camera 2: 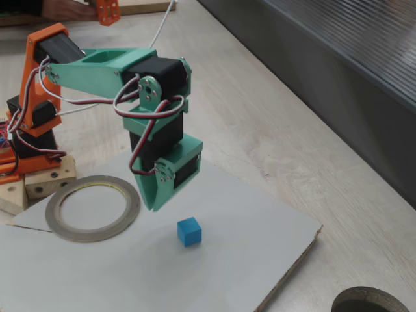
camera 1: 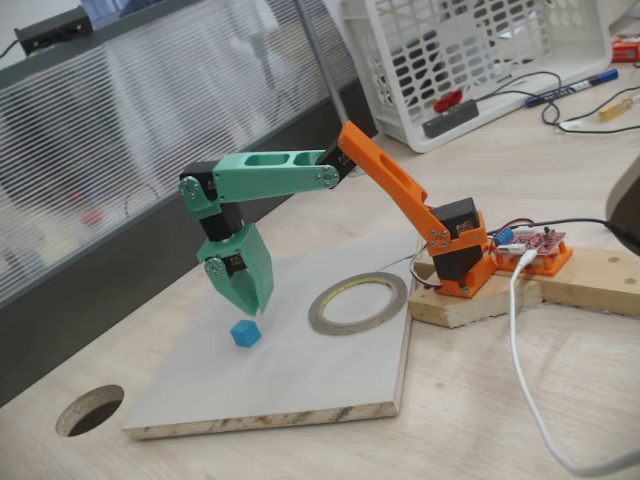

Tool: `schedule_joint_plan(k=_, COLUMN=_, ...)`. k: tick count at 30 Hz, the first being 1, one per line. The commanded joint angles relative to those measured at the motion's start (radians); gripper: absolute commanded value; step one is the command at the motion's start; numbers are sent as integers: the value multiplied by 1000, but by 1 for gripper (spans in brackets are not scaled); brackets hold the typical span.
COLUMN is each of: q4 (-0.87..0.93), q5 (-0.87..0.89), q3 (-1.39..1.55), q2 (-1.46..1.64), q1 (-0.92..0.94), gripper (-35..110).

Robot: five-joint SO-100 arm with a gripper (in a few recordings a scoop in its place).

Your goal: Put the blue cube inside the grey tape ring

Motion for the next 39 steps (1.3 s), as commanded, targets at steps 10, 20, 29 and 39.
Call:
schedule_joint_plan(k=10, q4=28, q5=12, q3=14, q2=25, q1=18, gripper=68)
schedule_joint_plan(k=20, q4=17, q5=6, q3=12, q2=11, q1=9, gripper=70)
schedule_joint_plan(k=29, q4=14, q5=3, q3=3, q2=3, q1=9, gripper=70)
schedule_joint_plan(k=39, q4=12, q5=2, q3=0, q2=-124, q1=6, gripper=70)
